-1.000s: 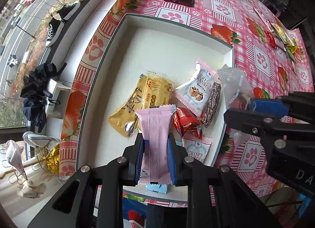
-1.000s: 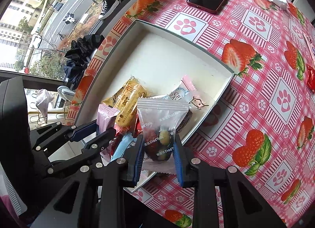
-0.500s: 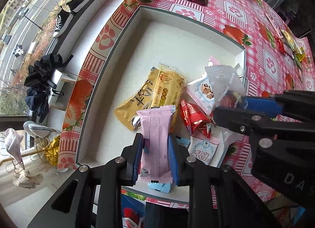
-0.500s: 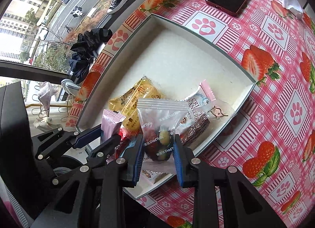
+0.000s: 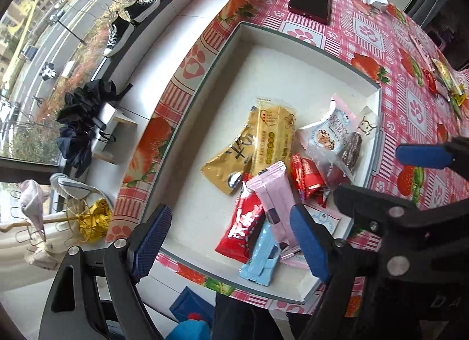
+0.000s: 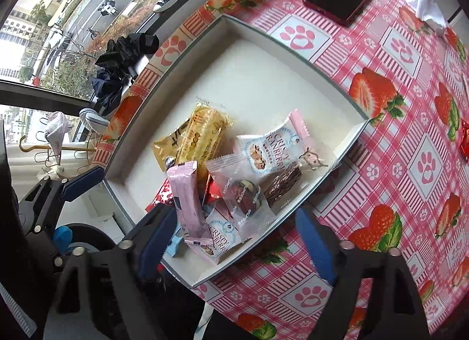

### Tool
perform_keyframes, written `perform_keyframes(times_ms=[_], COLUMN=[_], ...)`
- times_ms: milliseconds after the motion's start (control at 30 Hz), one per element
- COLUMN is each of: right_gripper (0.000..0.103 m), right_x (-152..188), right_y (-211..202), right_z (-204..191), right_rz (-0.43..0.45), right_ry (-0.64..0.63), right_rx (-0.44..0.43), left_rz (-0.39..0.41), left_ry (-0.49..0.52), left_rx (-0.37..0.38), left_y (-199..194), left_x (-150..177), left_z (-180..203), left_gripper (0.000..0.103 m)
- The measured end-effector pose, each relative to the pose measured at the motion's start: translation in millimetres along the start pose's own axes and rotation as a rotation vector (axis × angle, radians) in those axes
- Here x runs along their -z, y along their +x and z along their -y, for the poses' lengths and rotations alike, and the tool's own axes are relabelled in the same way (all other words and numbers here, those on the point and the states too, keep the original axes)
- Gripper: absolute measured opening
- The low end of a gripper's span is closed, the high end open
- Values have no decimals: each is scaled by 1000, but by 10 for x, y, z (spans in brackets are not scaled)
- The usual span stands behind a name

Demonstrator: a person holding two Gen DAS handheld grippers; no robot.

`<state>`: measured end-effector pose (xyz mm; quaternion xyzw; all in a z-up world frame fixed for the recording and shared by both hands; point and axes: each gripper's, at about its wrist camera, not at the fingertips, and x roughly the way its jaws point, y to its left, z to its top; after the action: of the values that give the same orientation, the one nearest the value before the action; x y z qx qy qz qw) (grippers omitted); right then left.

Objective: Organize snacks

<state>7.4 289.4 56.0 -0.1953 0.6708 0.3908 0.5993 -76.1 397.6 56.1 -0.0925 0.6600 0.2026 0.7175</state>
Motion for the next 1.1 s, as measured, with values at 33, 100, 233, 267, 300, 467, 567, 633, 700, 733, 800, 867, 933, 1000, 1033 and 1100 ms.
perform_keyframes(times_ms=[33,100,233,267,300,467,567,633,700,733,800,867,933,1000,1033,1100], right_gripper=[87,87,103,103,103,103,103,103,103,103,103,103,103,103,103,103], right_x=[-11,-24,-42,-48,-63,-91,-98,-95,-89,-84,-63,-42,-32,-25,-25,-37], right_y=[-23,-31,-17,-19,-24,-58,-85,-109,-119,-114,-105,-100,-104,-115,-125,-144], right_z=[-5,-16,-15,-27,-38,-12,-53,-66,-86,-97,-109,-118,-132,-148,-159,-177], right_rz=[4,0,-13,-9,-2,10,27,42,52,54,58,62,67,69,73,80], right_ry=[-4,3,36,44,53,133,158,194,213,221,244,265,283,294,297,306], right_rx=[5,12,49,58,62,51,67,54,60,67,73,78,85,91,94,100], left_rz=[-5,-33,-43,-42,-42,-56,-44,-33,-16,-11,-4,3,7,8,9,11], left_ry=[6,7,-13,-8,-1,53,107,142,162,169,184,199,213,219,218,213], left_rx=[-31,-40,-8,-1,7,14,3,3,11,15,25,24,25,30,35,45], left_y=[0,21,28,37,49,122,130,121,106,102,101,106,122,130,135,140], left_x=[-14,-33,-64,-79,-96,-149,-155,-168,-183,-188,-197,-198,-199,-198,-202,-209], left_z=[-6,-46,-161,-184,-203,-231,-235,-237,-253,-266,-288,-311,-345,-376,-394,-432], left_gripper=[85,85,85,85,85,85,85,85,85,85,85,85,85,85,85,86])
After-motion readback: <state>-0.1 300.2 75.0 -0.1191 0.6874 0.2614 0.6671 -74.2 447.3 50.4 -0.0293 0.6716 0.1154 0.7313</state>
